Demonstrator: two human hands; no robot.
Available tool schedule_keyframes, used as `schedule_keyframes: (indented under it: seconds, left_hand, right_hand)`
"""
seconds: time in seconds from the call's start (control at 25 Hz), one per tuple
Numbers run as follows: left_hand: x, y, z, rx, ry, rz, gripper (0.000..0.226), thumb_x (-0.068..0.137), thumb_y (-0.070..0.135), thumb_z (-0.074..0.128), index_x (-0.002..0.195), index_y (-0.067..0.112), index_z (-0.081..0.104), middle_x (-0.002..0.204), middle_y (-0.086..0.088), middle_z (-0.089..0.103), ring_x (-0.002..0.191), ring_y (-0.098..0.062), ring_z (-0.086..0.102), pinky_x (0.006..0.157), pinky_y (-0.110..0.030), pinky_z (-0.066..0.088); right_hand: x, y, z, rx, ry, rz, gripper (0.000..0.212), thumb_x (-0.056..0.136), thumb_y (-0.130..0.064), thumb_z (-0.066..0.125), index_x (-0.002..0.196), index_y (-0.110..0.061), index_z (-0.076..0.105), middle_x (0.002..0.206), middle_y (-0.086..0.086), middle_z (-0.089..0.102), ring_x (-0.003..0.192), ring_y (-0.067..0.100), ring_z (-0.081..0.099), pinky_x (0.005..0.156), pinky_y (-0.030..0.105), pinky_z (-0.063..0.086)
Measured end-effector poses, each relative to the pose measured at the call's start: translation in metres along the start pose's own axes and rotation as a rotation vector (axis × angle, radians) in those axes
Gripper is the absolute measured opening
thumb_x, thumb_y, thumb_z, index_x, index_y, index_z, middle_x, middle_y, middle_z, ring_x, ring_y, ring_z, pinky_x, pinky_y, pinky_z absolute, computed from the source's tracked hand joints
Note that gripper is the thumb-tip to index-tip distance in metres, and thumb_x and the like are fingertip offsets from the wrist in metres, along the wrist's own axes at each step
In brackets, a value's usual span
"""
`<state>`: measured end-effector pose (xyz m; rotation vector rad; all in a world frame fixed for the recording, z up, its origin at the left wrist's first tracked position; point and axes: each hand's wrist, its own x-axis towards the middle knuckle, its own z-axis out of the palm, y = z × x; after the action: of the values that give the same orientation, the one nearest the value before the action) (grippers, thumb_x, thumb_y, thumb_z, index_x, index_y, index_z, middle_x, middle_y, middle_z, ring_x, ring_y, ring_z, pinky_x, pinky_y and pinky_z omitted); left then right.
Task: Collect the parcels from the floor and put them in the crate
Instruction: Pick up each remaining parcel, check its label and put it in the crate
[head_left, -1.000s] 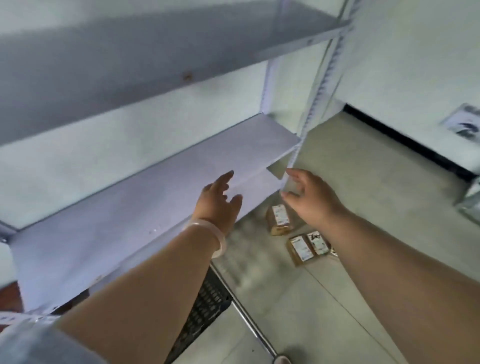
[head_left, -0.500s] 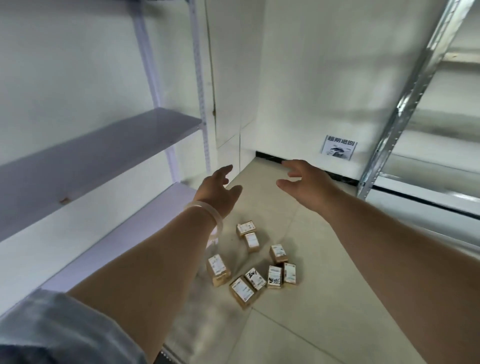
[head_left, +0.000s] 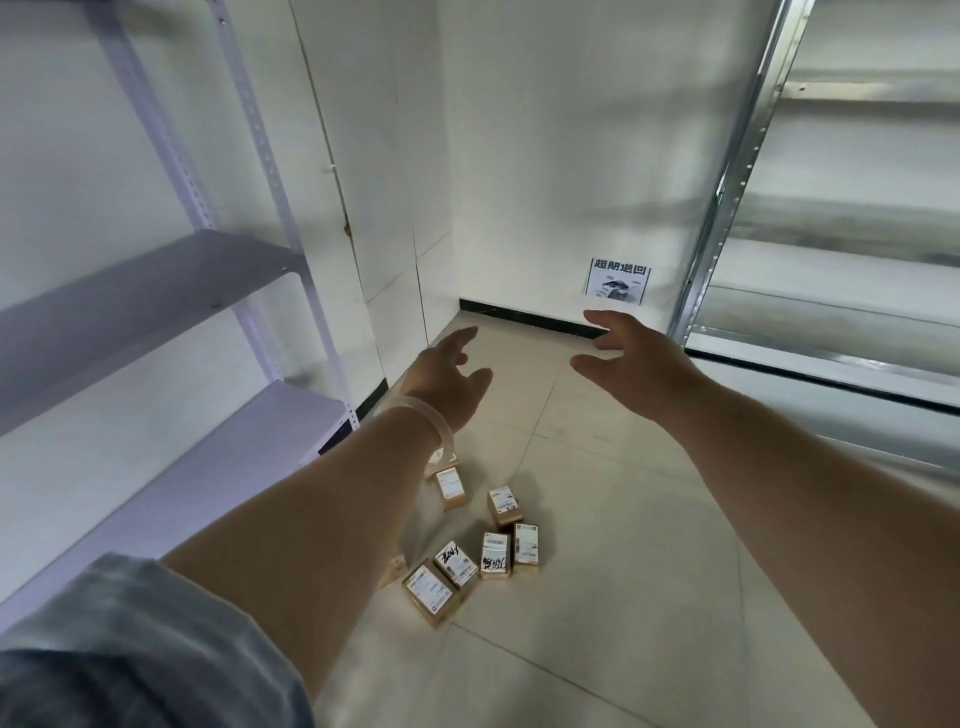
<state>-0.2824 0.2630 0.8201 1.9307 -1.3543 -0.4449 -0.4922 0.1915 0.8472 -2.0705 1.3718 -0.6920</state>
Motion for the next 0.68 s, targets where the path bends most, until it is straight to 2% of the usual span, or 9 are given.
schedule_keyframes:
  seconds: [0.24, 0.48, 0.68]
  left_hand:
    - [0.058, -0.01, 0.042, -0.012, -0.037, -0.037, 0.053, 0.091, 0.031, 0.056, 0.142, 0.031, 0.038, 0.13, -0.001, 0.055, 0.114, -0.016, 0.053, 0.084, -0.019, 0.033]
    - [0.155, -0.059, 0.083, -0.091, -0.117, -0.109, 0.053, 0.091, 0.03, 0.055, 0.142, 0.032, 0.038, 0.132, -0.001, 0.054, 0.114, -0.017, 0.053, 0.086, -0.021, 0.036]
    - [0.234, -0.124, 0.097, -0.149, -0.147, -0.266, 0.053, 0.09, 0.029, 0.056, 0.141, 0.034, 0.039, 0.132, -0.001, 0.052, 0.102, -0.013, 0.052, 0.083, -0.024, 0.042]
  right_hand:
    - [0.041, 0.052, 0.0, -0.019, 0.007, 0.084, 0.059, 0.084, -0.04, 0.067, 0.137, -0.035, 0.044, 0.126, -0.003, 0.058, 0.106, 0.021, 0.058, 0.082, 0.03, 0.048]
    - [0.14, 0.082, 0.04, -0.042, -0.02, 0.136, 0.056, 0.083, -0.036, 0.07, 0.134, -0.033, 0.048, 0.12, -0.002, 0.059, 0.102, 0.02, 0.059, 0.081, 0.028, 0.045]
    - [0.226, 0.09, 0.11, -0.079, -0.156, 0.149, 0.056, 0.08, -0.039, 0.072, 0.131, -0.037, 0.05, 0.117, -0.004, 0.06, 0.103, 0.022, 0.063, 0.093, 0.039, 0.05]
